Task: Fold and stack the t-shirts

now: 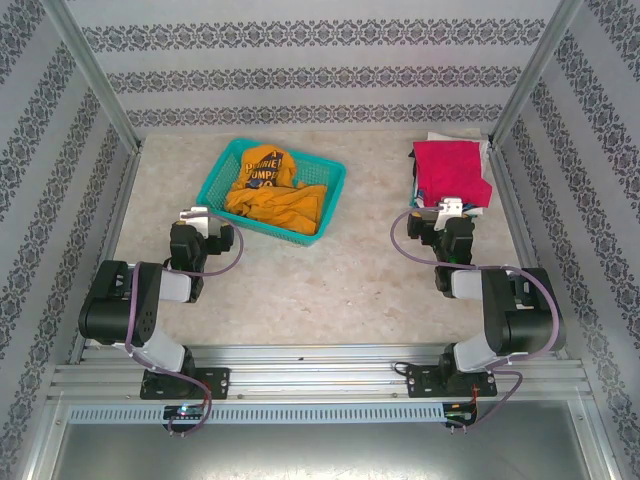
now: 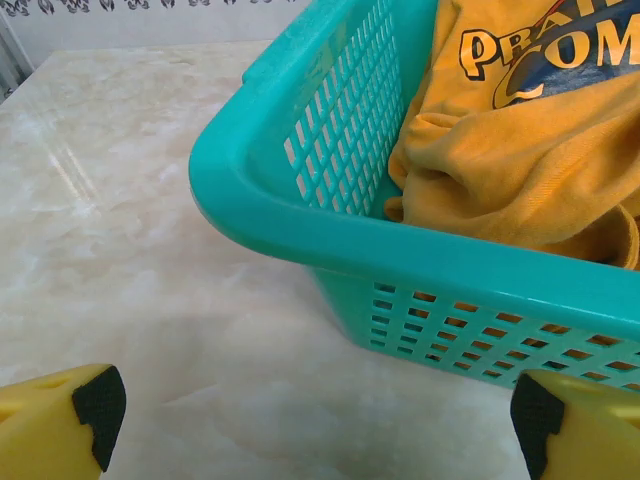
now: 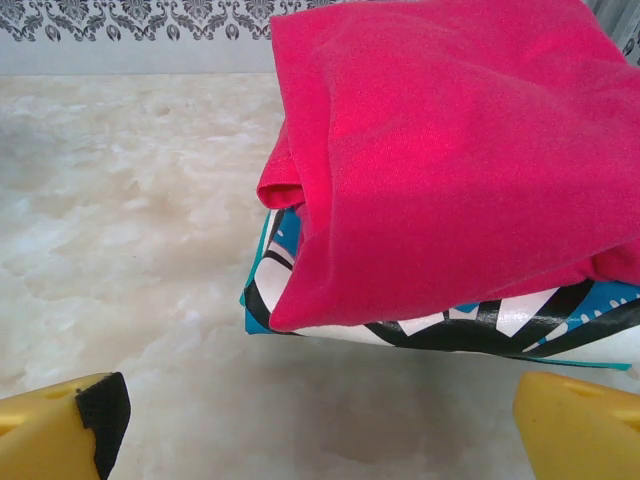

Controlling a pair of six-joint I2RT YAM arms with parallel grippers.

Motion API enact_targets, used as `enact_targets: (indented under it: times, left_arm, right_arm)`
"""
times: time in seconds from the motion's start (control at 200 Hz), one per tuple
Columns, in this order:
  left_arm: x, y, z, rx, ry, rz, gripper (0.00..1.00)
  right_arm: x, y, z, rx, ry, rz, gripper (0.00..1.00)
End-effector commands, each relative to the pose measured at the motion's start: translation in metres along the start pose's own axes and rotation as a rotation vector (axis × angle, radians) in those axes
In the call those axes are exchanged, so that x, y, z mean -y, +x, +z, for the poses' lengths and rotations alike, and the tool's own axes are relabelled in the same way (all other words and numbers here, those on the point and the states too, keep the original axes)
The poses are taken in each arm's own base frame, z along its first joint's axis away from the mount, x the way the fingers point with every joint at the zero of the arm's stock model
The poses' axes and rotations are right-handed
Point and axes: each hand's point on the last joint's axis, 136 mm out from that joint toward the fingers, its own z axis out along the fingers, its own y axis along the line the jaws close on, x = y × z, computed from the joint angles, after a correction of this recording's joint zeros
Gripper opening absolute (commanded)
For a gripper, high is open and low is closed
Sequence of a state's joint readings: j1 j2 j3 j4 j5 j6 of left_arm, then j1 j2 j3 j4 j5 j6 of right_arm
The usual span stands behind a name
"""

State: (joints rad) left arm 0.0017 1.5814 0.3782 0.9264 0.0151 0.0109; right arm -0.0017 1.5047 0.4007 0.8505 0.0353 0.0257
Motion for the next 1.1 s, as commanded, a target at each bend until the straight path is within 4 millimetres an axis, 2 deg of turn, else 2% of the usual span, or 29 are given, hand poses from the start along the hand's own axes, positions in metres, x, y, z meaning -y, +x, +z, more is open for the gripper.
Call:
enact_targets:
  times: [0.0, 0.719, 0.924, 1.029, 1.094]
  left_arm:
    - [0.000, -0.004, 0.002, 0.007, 0.003, -0.009, 1.00]
    - [0.000, -0.005, 0.003, 0.005, 0.005, -0.011, 1.00]
    - [-0.021, -0.005, -0.005, 0.047, -0.113, -0.063, 1.00]
    - [-0.020, -0.018, -0.016, 0.076, -0.109, -0.051, 1.00]
    - [-0.027, -0.031, -0.028, 0.067, -0.147, -0.071, 1.00]
  right_arm:
    - [-0.009, -0.001, -0.001, 0.018, -0.031, -0.006, 0.98]
    - [-0.009, -0.001, -0.001, 0.018, -0.033, -0.008, 0.98]
    - [-0.009, -0.001, -0.001, 0.017, -0.033, -0.008, 0.98]
    - [-0.012, -0.005, -0.005, 0.024, -0.021, -0.034, 0.98]
    - [-0.016, -0.012, -0.011, 0.037, -0.011, -0.062, 0.98]
